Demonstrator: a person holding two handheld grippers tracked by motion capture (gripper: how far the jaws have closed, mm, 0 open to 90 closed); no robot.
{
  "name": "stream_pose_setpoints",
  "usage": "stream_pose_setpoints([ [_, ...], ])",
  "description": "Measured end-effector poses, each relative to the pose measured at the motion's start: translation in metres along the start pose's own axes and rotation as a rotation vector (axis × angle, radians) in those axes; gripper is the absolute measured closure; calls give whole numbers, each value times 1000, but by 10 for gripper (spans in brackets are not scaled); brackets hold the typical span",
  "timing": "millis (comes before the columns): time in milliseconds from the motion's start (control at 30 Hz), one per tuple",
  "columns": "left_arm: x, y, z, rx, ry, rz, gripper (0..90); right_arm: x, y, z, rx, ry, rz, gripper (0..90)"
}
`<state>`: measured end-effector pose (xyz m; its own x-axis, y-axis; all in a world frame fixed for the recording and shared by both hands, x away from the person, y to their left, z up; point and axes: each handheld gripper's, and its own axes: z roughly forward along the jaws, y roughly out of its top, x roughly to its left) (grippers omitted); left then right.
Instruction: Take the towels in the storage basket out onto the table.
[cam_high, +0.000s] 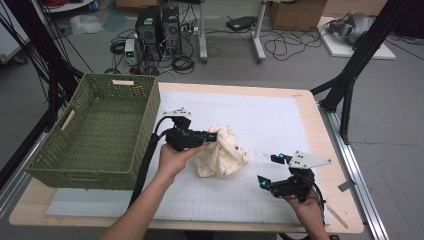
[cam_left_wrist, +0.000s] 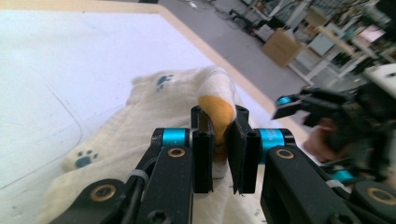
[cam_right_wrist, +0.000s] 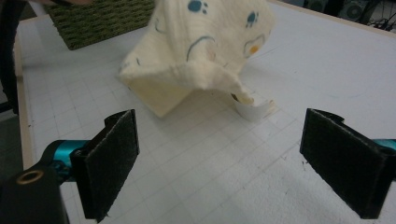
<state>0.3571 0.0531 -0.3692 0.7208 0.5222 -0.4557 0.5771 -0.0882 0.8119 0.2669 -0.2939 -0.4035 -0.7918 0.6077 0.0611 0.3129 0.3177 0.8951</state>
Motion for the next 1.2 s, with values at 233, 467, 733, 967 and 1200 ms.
stream_pose_setpoints([
  [233,12,-10,25,33,85,10,764,4,2,7,20,7,-11,110],
  [467,26,-19,31,49,119,-13,646,3,4,11,19,7,-16,114],
  [733,17,-17,19,31,132,66,457,7,9,20,24,21,-24,157],
  [967,4,-21,-3,-15,145,147,412,9,11,23,27,22,-35,163],
  [1200,0,-39,-16,-17,150,162,410,10,13,21,18,16,-37,177],
])
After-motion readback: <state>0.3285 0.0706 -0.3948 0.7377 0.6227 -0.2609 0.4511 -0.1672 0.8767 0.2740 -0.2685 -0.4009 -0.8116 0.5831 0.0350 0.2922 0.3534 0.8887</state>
